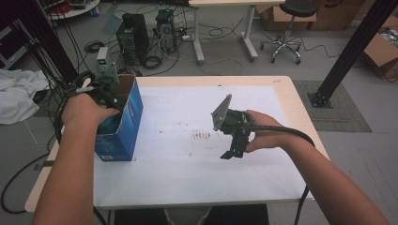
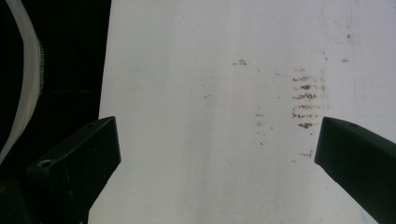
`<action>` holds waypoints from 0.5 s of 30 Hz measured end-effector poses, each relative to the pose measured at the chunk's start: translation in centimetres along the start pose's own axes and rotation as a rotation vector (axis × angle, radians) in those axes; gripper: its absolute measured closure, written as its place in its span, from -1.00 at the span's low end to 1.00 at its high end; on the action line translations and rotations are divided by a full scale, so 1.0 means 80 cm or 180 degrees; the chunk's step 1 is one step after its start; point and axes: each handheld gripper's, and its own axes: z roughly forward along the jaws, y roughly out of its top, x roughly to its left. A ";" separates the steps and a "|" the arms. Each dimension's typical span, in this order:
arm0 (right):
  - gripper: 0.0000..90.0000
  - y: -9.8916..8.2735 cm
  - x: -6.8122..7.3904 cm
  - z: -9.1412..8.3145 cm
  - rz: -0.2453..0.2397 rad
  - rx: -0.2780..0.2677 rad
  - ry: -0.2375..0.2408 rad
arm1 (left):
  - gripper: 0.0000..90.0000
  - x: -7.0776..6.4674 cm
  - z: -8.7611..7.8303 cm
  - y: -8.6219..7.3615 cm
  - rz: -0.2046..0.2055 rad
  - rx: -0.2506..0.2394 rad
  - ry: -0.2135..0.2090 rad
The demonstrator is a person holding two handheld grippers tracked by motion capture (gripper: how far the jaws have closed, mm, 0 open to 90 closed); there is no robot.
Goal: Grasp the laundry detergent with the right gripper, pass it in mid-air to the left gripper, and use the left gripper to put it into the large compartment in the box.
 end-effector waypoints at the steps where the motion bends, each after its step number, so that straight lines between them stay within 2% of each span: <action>1: -1.00 0.000 0.000 0.000 -0.0001 -0.0004 0.0002 | -0.37 0.000 -0.002 0.000 0.0018 -0.0005 0.0012; 5: -1.00 0.001 0.000 0.001 -0.0012 -0.0009 0.0001 | -0.41 0.000 -0.012 -0.002 -0.0002 -0.0064 -0.0040; 15: -1.00 0.002 0.000 0.000 -0.0008 -0.0002 0.0002 | -0.53 -0.005 -0.046 -0.008 0.0048 -0.0156 -0.0007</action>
